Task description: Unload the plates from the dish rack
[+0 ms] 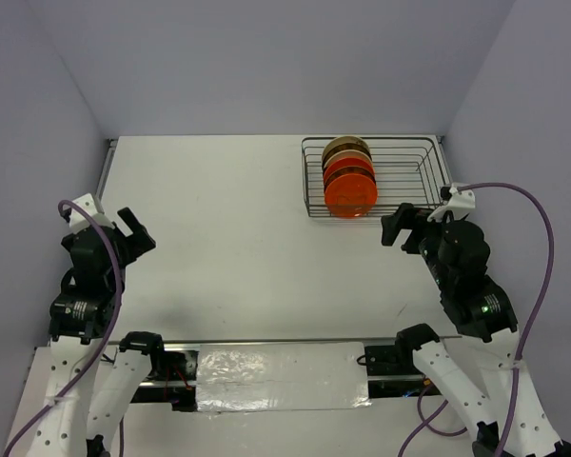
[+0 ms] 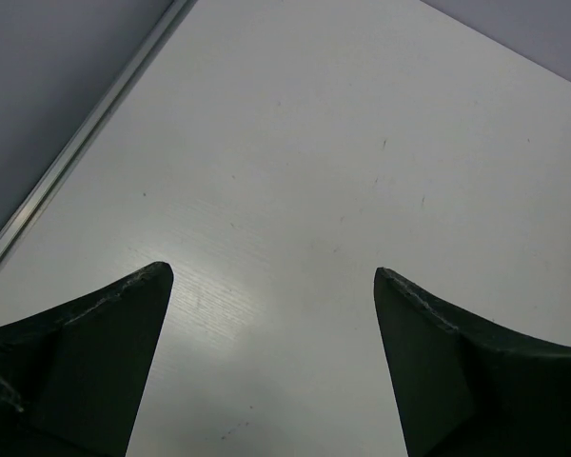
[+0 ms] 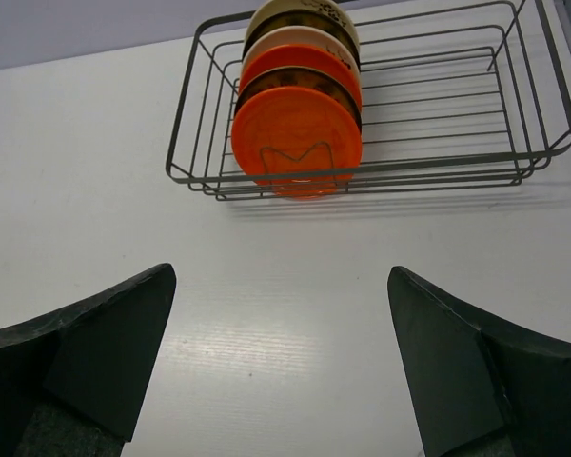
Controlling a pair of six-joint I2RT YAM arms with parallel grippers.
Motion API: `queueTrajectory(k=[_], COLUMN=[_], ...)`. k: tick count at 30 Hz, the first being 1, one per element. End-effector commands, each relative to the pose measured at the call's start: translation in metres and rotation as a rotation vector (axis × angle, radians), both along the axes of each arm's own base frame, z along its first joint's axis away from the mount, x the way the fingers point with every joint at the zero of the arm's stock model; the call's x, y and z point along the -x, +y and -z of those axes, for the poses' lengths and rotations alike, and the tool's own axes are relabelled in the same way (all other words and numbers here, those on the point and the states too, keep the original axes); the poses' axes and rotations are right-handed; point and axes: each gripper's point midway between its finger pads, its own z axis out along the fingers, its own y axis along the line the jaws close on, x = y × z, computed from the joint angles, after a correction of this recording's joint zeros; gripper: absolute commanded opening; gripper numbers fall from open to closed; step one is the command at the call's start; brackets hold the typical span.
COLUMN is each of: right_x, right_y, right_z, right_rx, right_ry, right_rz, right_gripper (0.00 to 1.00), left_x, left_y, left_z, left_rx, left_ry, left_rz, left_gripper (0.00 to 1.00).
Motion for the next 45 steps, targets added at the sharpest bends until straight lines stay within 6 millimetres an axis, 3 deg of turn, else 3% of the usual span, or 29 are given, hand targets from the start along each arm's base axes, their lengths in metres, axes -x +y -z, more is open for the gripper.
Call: queueTrajectory(k=[1,5,6,7,8,10,12,13,14,15,16,17,20,23,24,26,27,28,29,30,31,33,34,39,45], right_x=[0.004,0.012,0.016,0.022,0.027,0.031,0.009,-0.006,-0.035,-0.049,-0.065,-0.083,-0.112,-0.135,-0.141,-0.156,-0.164,-0.171,-0.179,-0.186,-0.192,-0.202,-0.205,-0.221,-0.222], right_y=[0.003,0.036,0.044,0.061,0.069,0.089,0.097,0.089,0.088,0.081,0.067,0.067,0.052,0.041,0.039,0.039,0.04,0.041,0.044,0.044,0.045,0.046,0.048,0.048,0.053], right_z=[-0.018,-0.045,-0.066,-0.066,-0.092,-0.095,-0.09,-0.097,-0.058,-0.047,-0.051,-0.026,0.003,0.025,0.018,0.032,0.022,0.024,0.042,0.038,0.058,0.06,0.073,0.073,0.099], right_rx=[-0.047,-0.152,-0.203,-0.249,-0.286,-0.398,-0.474,-0.543,-0.555,-0.581,-0.653,-0.666,-0.838,-0.955,-0.998,-0.97,-0.973,-0.97,-0.951,-0.975,-0.948,-0.967,-0.955,-0.962,-0.966], right_ry=[-0.058,-0.184,-0.271,-0.281,-0.393,-0.394,-0.307,-0.271,-0.085,-0.017,0.002,0.085,0.142,0.139,0.126,0.162,0.143,0.15,0.2,0.203,0.255,0.278,0.312,0.336,0.405], right_rz=[-0.008,-0.188,-0.236,-0.33,-0.388,-0.491,-0.468,-0.369,-0.25,-0.152,-0.006,0.079,0.342,0.522,0.557,0.621,0.617,0.622,0.654,0.665,0.701,0.728,0.746,0.802,0.853], right_gripper=[1.0,1.0,1.0,1.0,1.0,1.0,1.0,1.0,1.0,1.0,1.0,1.0,0.98,0.88,0.86,0.8,0.76,0.67,0.63,0.62,0.62,0.61,0.59,0.58,0.56], left_x=[-0.009,-0.009,-0.01,-0.011,-0.011,-0.014,-0.015,-0.015,-0.016,-0.016,-0.017,-0.016,-0.017,-0.018,-0.019,-0.02,-0.021,-0.021,-0.022,-0.023,-0.024,-0.024,-0.024,-0.024,-0.025], left_y=[-0.007,-0.009,-0.01,-0.011,-0.011,-0.014,-0.014,-0.014,-0.015,-0.015,-0.017,-0.017,-0.02,-0.023,-0.024,-0.027,-0.028,-0.03,-0.031,-0.035,-0.035,-0.036,-0.036,-0.04,-0.044], left_z=[-0.008,-0.008,-0.007,-0.007,-0.006,-0.004,-0.002,-0.001,0.0,0.0,0.001,0.0,0.002,0.004,0.005,0.007,0.007,0.009,0.009,0.009,0.01,0.01,0.01,0.008,0.009], left_rx=[-0.008,-0.008,-0.007,-0.005,-0.006,-0.004,-0.005,-0.004,-0.003,-0.002,-0.001,0.001,0.001,0.002,0.002,0.002,0.003,0.003,0.004,0.007,0.006,0.006,0.006,0.01,0.012], left_ry=[-0.033,-0.033,-0.032,-0.032,-0.028,-0.019,-0.006,-0.005,-0.002,-0.004,-0.002,-0.006,0.0,0.008,0.011,0.021,0.023,0.028,0.029,0.028,0.032,0.035,0.033,0.018,0.024], left_rz=[0.046,0.054,0.06,0.064,0.07,0.084,0.086,0.084,0.088,0.091,0.099,0.103,0.117,0.126,0.132,0.144,0.149,0.16,0.169,0.186,0.19,0.191,0.191,0.216,0.233], left_gripper=[0.99,0.99,1.0,0.99,0.99,1.0,1.0,0.99,1.0,0.99,1.0,1.0,0.99,0.99,0.99,0.99,0.99,0.99,1.0,1.0,0.99,0.99,1.0,0.99,1.0])
